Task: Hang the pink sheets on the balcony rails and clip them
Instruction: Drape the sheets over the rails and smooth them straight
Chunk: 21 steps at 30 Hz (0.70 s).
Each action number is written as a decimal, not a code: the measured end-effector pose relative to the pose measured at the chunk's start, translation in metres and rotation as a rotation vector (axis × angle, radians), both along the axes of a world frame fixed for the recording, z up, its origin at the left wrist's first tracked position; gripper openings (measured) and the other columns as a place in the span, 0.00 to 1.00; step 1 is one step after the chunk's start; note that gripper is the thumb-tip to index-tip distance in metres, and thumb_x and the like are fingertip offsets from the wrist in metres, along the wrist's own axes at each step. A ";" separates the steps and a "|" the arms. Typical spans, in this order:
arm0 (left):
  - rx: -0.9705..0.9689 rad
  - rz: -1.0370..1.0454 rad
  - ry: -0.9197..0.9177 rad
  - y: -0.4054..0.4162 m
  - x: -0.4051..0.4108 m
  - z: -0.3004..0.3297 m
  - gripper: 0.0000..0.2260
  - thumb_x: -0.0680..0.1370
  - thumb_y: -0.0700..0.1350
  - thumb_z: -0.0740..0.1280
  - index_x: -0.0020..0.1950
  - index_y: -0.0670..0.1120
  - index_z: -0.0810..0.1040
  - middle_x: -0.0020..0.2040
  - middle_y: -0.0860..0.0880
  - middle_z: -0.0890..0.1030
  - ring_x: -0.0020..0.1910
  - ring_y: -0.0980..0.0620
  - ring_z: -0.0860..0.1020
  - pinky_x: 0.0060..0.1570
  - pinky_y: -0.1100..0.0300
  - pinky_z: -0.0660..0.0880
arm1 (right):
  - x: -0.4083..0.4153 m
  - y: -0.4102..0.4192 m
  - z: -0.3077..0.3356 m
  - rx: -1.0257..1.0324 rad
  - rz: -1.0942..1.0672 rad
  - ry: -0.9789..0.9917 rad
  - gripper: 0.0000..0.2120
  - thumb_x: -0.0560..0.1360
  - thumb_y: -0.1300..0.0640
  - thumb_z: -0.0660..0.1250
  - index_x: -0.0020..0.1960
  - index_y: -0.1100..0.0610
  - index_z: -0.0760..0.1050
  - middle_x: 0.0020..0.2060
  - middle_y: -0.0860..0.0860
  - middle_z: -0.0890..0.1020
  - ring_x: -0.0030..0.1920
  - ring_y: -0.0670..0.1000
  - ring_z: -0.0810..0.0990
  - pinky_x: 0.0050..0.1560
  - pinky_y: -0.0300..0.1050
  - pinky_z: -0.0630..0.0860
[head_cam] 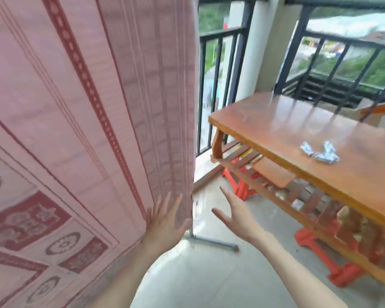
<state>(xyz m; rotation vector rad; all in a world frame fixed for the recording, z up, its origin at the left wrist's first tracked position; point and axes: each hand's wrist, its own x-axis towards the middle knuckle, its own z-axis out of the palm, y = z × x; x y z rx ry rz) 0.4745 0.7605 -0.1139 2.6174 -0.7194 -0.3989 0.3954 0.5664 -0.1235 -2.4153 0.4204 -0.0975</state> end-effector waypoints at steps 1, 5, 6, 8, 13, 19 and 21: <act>-0.040 0.030 -0.029 -0.012 -0.001 0.024 0.31 0.75 0.62 0.54 0.75 0.58 0.46 0.77 0.50 0.44 0.75 0.48 0.42 0.73 0.50 0.43 | 0.003 -0.011 0.025 -0.001 0.025 -0.030 0.32 0.76 0.46 0.63 0.75 0.52 0.54 0.73 0.49 0.62 0.73 0.50 0.61 0.71 0.47 0.59; -0.249 0.110 -0.063 -0.056 -0.006 0.093 0.29 0.78 0.57 0.57 0.75 0.57 0.48 0.77 0.51 0.45 0.75 0.51 0.45 0.71 0.57 0.44 | 0.014 -0.050 0.101 0.026 0.116 -0.128 0.31 0.76 0.48 0.63 0.75 0.53 0.54 0.73 0.48 0.62 0.72 0.46 0.61 0.71 0.42 0.58; -0.303 0.119 -0.051 -0.066 -0.006 0.105 0.28 0.78 0.54 0.58 0.75 0.56 0.49 0.77 0.51 0.44 0.75 0.52 0.45 0.70 0.60 0.44 | 0.016 -0.058 0.114 0.035 0.141 -0.137 0.31 0.76 0.48 0.63 0.75 0.52 0.54 0.73 0.47 0.63 0.72 0.46 0.61 0.72 0.43 0.58; -0.376 0.142 -0.068 -0.083 -0.004 0.128 0.27 0.79 0.50 0.58 0.75 0.54 0.50 0.77 0.51 0.45 0.75 0.54 0.46 0.66 0.65 0.44 | 0.023 -0.072 0.137 0.058 0.182 -0.132 0.31 0.76 0.47 0.63 0.75 0.50 0.54 0.72 0.47 0.65 0.71 0.45 0.63 0.72 0.47 0.61; -0.443 0.234 -0.349 -0.117 0.029 0.187 0.25 0.79 0.49 0.59 0.75 0.53 0.54 0.76 0.51 0.54 0.74 0.52 0.53 0.70 0.59 0.50 | 0.063 -0.100 0.190 0.056 0.257 -0.173 0.28 0.77 0.48 0.61 0.74 0.50 0.56 0.72 0.48 0.66 0.71 0.47 0.64 0.68 0.41 0.60; -0.572 0.344 -0.693 -0.152 0.082 0.244 0.22 0.78 0.45 0.63 0.71 0.47 0.62 0.66 0.50 0.67 0.67 0.54 0.64 0.63 0.67 0.56 | 0.153 -0.118 0.251 0.127 0.344 -0.303 0.23 0.79 0.48 0.58 0.71 0.54 0.63 0.67 0.51 0.72 0.67 0.51 0.70 0.67 0.46 0.67; -0.602 0.416 -0.750 -0.163 0.098 0.249 0.23 0.76 0.47 0.65 0.69 0.46 0.64 0.62 0.48 0.69 0.63 0.52 0.67 0.61 0.65 0.61 | 0.184 -0.121 0.270 0.238 0.350 -0.372 0.19 0.80 0.52 0.57 0.69 0.56 0.67 0.65 0.53 0.74 0.65 0.51 0.72 0.62 0.43 0.69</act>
